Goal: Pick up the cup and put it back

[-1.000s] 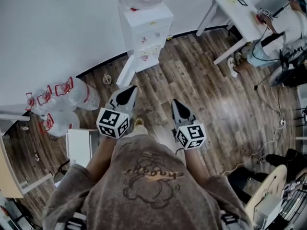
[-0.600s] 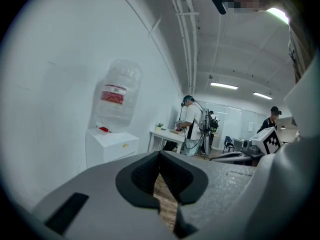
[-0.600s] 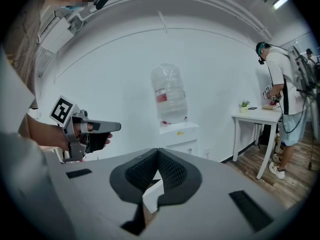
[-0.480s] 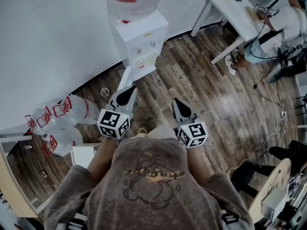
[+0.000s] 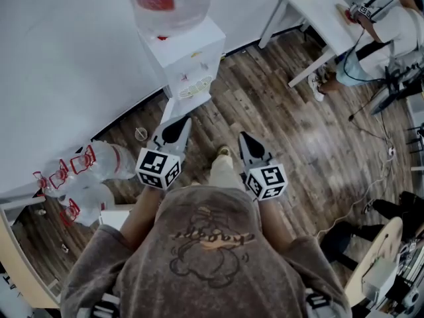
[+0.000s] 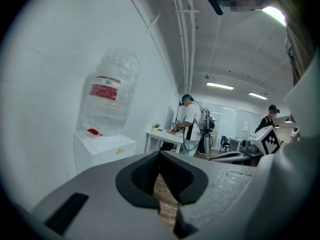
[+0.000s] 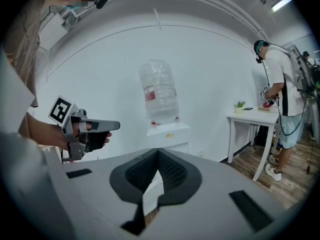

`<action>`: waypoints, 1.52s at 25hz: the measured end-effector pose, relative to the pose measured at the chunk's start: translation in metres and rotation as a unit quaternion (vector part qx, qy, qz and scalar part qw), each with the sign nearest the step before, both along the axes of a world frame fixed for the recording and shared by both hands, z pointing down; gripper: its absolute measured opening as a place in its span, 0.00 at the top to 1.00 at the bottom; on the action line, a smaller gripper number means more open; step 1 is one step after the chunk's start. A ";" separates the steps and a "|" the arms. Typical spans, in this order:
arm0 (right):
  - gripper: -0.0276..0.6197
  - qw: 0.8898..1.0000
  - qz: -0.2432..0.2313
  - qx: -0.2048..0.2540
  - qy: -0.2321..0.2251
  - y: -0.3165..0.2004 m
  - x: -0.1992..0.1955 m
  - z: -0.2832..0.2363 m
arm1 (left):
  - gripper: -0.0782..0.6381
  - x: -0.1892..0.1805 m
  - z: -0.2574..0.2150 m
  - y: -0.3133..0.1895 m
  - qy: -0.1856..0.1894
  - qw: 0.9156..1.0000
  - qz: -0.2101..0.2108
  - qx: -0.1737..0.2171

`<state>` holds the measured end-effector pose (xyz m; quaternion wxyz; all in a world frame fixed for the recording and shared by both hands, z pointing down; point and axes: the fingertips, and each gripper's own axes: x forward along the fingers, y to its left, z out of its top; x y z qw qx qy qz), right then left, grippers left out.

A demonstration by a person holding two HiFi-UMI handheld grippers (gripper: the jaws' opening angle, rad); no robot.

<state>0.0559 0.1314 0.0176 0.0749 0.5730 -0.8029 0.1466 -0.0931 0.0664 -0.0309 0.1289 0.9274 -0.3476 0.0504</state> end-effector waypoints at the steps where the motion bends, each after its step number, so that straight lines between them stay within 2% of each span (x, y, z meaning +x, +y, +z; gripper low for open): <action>1: 0.95 1.000 -0.002 0.000 0.000 -0.006 0.001 0.000 | 0.89 0.001 0.000 -0.005 0.001 1.000 -0.003 0.001; 5: 0.95 1.000 -0.015 0.006 0.003 -0.028 0.005 0.000 | 0.89 0.005 0.007 -0.023 -0.006 1.000 -0.005 0.001; 9: 0.95 1.000 -0.007 0.012 0.000 -0.051 0.014 0.006 | 0.89 0.012 0.020 -0.044 -0.012 1.000 -0.004 -0.002; 15: 0.95 1.000 -0.019 0.008 0.001 -0.078 0.025 0.034 | 0.89 0.030 0.049 -0.070 -0.013 1.000 -0.005 -0.004; 24: 0.95 0.999 -0.041 -0.006 0.001 -0.123 0.044 0.111 | 0.89 0.047 0.123 -0.107 -0.013 1.000 -0.016 -0.011; 38: 0.95 0.998 -0.069 0.001 -0.009 -0.191 0.066 0.274 | 0.89 0.072 0.288 -0.161 -0.010 0.999 -0.034 -0.007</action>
